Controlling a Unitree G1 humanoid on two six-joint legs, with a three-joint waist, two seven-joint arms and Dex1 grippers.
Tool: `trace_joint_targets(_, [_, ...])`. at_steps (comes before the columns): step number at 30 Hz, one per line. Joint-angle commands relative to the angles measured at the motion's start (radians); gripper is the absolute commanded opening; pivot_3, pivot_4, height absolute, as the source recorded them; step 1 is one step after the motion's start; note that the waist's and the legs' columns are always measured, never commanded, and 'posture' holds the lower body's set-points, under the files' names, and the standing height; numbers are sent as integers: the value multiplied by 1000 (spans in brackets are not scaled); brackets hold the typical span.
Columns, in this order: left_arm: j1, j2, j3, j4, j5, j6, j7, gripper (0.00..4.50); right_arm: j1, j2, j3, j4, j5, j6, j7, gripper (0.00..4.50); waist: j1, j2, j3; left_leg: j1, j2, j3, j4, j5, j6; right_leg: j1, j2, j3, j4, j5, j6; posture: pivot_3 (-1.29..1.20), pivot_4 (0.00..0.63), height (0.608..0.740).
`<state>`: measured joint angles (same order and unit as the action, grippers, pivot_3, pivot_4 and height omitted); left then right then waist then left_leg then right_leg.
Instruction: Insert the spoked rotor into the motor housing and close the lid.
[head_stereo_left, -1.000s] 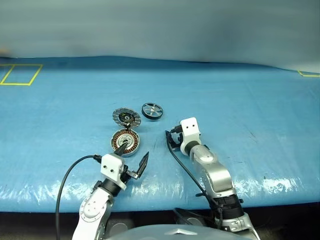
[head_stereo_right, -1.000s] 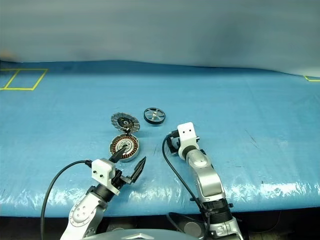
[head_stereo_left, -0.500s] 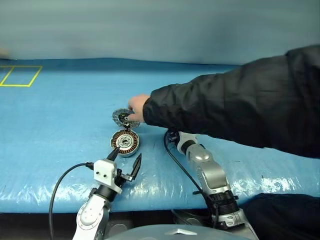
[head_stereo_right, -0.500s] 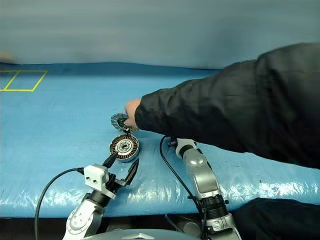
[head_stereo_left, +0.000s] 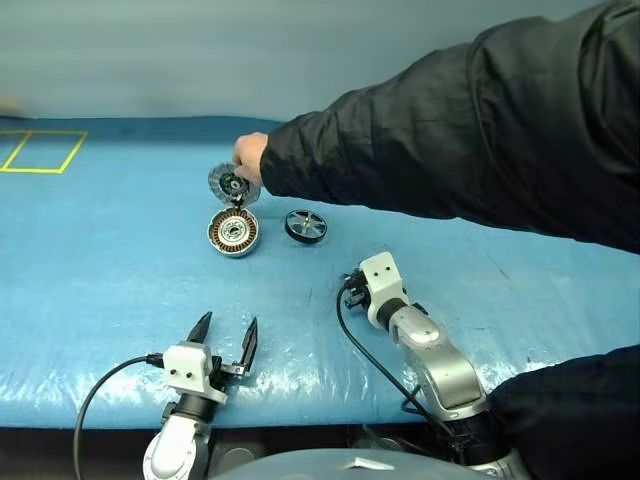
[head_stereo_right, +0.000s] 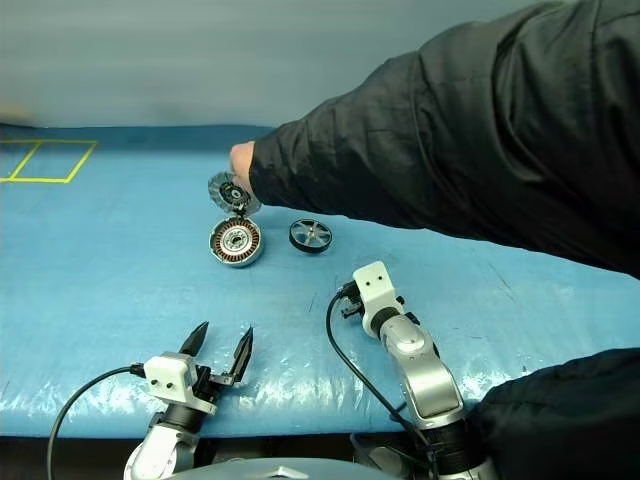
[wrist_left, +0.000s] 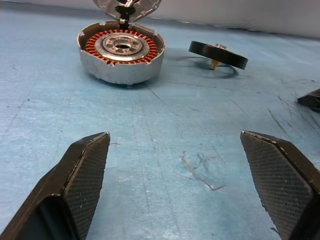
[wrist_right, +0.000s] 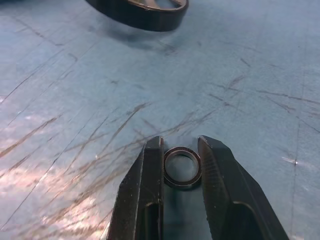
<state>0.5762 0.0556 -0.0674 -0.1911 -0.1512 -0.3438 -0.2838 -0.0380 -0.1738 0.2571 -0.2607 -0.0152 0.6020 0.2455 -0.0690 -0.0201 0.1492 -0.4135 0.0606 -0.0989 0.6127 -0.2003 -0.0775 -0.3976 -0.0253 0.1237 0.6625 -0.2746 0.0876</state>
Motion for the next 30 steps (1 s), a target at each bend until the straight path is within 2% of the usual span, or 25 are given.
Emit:
trace_joint_targets(1, [-13, -13, 5, -10, -14, -29, 12, 4500, -18, -14, 36, -41, 11, 37, 48, 662, 0, 0, 0, 0, 0, 0, 0, 0, 0, 0, 0, 0, 0, 0, 0, 0, 150, 740])
trace_joint_targets(10, [-24, 5, -3, 6, -4, -47, -13, 4500, -67, -11, 80, -57, 0, 47, 69, 662, 3, 2, 3, -3, 0, 0, 0, 0, 0, 0, 0, 0, 0, 0, 0, 0, 150, 740])
trace_joint_targets(15, [-50, 49, 27, -29, -3, 6, -7, 4500, -59, -11, 86, -27, -10, 33, 57, 662, 2, 3, 3, -3, 0, 0, 0, 0, 0, 0, 0, 0, 0, 0, 0, 0, 150, 740])
trace_joint_targets(20, [-233, 197, 131, -165, -138, 317, -28, 4500, -56, -3, 70, -35, -10, 21, 44, 662, 4, 3, 5, -2, 0, -1, 0, 0, 0, -2, 1, -1, 2, 0, 0, 0, 150, 740])
trace_joint_targets(24, [-407, 361, 179, -238, -236, 594, -78, 4500, -40, 10, 52, -46, -3, -17, 32, 662, 5, 3, 5, -2, 0, -1, 1, 0, 0, 3, 1, -1, 2, 1, 1, 0, 150, 740])
trace_joint_targets(27, [-576, 529, 180, -225, -284, 759, -197, 4500, -18, 5, 65, -42, -16, -82, 32, 662, 1, 4, 6, -2, 0, -1, -1, 0, 0, 3, 1, -2, 2, 2, 3, 0, 150, 740])
trace_joint_targets(30, [-736, 641, 146, -141, -281, 831, -312, 4500, 2, 22, 64, -31, -16, -111, 18, 662, 2, 5, 8, -2, 0, -3, -2, 0, 0, 2, 2, -3, 2, 3, 5, 0, 150, 740])
